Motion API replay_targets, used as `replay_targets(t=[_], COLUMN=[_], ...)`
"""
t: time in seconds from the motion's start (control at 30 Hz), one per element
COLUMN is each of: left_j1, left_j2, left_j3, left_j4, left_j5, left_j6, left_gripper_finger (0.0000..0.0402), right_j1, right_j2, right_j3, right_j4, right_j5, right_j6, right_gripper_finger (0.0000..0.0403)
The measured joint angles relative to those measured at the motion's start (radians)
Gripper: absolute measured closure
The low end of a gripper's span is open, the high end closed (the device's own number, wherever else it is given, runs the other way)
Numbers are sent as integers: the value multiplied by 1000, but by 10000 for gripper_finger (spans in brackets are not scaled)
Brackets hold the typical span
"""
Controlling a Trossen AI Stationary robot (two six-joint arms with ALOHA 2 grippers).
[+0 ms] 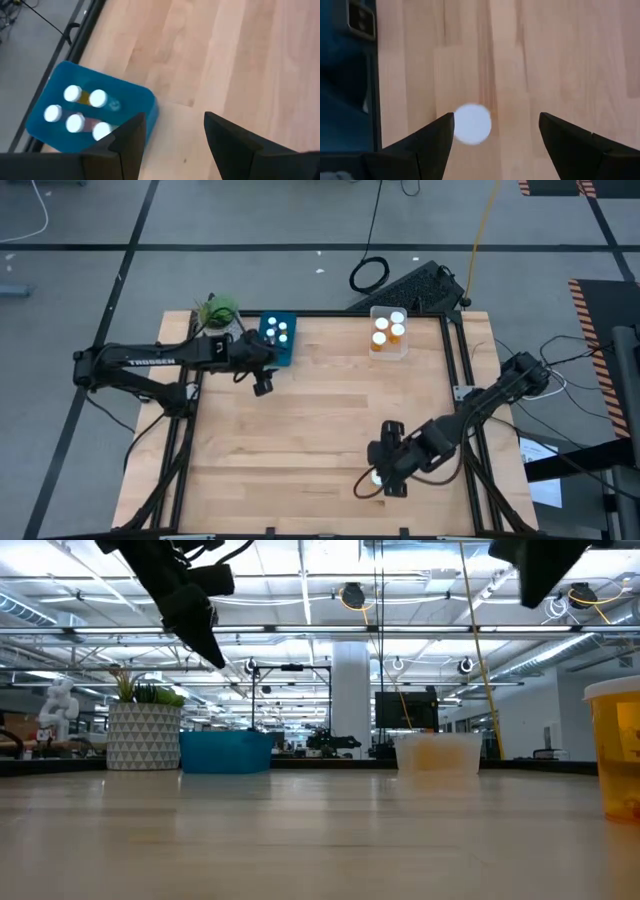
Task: Pick and place medicine bottles into bin by pill shape (circle, oval)
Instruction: Put the orange bottled capsules into the transparent bin
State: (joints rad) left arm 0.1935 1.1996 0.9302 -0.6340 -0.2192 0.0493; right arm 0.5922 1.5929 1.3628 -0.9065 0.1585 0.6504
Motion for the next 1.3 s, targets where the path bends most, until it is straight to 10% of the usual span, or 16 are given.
replay_targets(t=[0.5, 1.3], left_j1=[-160, -176], left_j2=[-4, -4], left_j3=[0, 0], left_j4=[60, 116], left_j5=[-18, -20], left_j6=[-45, -7], left_gripper_finger=[197, 197], right_j1=[5, -1], right_j2=[117, 225], right_j3=[26, -29], right_j4=[-2, 106], right_j5=[-113, -161], right_j6=[33, -93], right_gripper_finger=[61, 88])
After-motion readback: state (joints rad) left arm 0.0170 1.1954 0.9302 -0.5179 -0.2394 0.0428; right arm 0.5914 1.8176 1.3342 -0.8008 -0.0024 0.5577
